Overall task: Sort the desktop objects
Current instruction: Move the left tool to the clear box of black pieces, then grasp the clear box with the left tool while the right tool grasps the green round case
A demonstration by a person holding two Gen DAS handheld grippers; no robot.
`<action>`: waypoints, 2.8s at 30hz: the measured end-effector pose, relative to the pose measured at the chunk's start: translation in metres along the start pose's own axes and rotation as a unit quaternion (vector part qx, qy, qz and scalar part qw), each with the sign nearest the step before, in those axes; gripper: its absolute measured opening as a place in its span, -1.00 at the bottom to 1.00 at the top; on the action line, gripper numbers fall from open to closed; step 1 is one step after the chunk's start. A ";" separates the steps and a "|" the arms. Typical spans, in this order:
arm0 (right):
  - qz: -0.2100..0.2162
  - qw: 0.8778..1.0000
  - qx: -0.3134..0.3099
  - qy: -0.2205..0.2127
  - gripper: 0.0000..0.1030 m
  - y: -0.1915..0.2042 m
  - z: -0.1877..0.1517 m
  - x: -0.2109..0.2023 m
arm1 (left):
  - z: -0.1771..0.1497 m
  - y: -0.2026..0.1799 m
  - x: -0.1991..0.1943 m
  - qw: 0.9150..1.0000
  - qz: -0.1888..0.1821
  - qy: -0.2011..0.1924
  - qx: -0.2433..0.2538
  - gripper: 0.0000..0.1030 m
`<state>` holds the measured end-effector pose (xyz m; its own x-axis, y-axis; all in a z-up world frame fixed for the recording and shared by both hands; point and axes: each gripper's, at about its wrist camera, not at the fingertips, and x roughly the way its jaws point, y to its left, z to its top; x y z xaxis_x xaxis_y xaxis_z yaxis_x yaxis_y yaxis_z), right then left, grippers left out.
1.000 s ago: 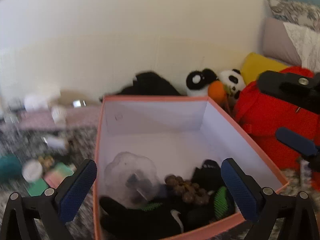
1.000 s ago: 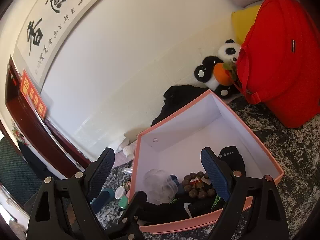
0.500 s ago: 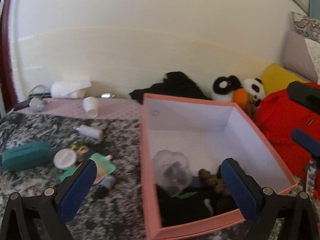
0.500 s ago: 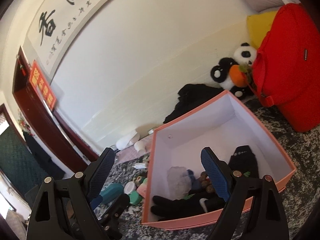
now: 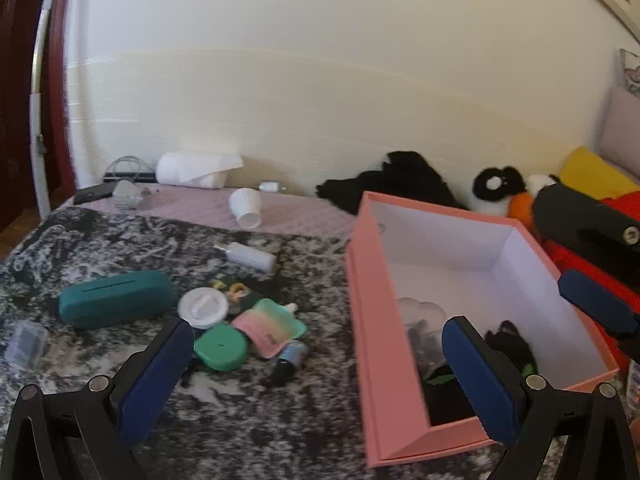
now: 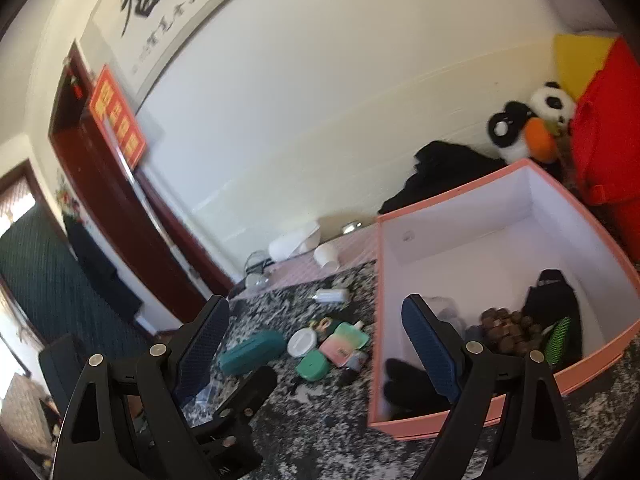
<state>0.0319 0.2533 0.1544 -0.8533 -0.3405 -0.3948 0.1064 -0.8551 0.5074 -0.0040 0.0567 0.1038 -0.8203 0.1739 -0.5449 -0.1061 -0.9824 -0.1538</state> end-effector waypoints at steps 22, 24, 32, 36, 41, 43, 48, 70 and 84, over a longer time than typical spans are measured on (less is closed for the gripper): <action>0.051 0.994 -0.049 0.088 0.77 0.114 -0.075 0.117 | -0.018 0.163 -0.018 0.992 0.122 0.015 -0.038 0.99; 0.048 0.992 -0.061 0.100 0.77 0.122 -0.085 0.133 | -0.026 0.185 -0.015 0.990 0.139 0.018 -0.034 0.99; 0.030 0.985 -0.085 0.144 0.77 0.128 -0.108 0.183 | -0.062 0.260 0.028 0.981 0.183 0.065 -0.024 0.98; 0.012 0.982 -0.105 0.159 0.77 0.127 -0.110 0.204 | -0.072 0.285 0.047 0.976 0.200 0.084 -0.032 0.98; -0.006 0.975 -0.099 0.198 0.77 0.102 -0.111 0.235 | -0.076 0.302 0.069 0.973 0.202 0.104 -0.047 0.98; -0.012 0.973 -0.076 0.218 0.77 0.084 -0.110 0.246 | -0.076 0.302 0.080 0.972 0.201 0.110 -0.044 0.98; -0.044 0.969 -0.060 0.236 0.77 0.053 -0.111 0.267 | -0.079 0.305 0.106 0.971 0.196 0.129 -0.041 0.98; -0.115 0.952 -0.114 0.261 0.70 0.039 -0.149 0.329 | -0.073 0.325 0.150 0.963 0.201 0.146 -0.101 0.98; -0.120 0.957 -0.121 0.236 0.31 0.038 -0.150 0.321 | -0.069 0.320 0.138 0.972 0.179 0.131 -0.082 0.06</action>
<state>-0.1615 0.0533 -0.0680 -0.5489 -0.2118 -0.8086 0.0994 -0.9770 0.1884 -0.1119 -0.2292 -0.0777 -0.6140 -0.1433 -0.7762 0.2680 -0.9628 -0.0342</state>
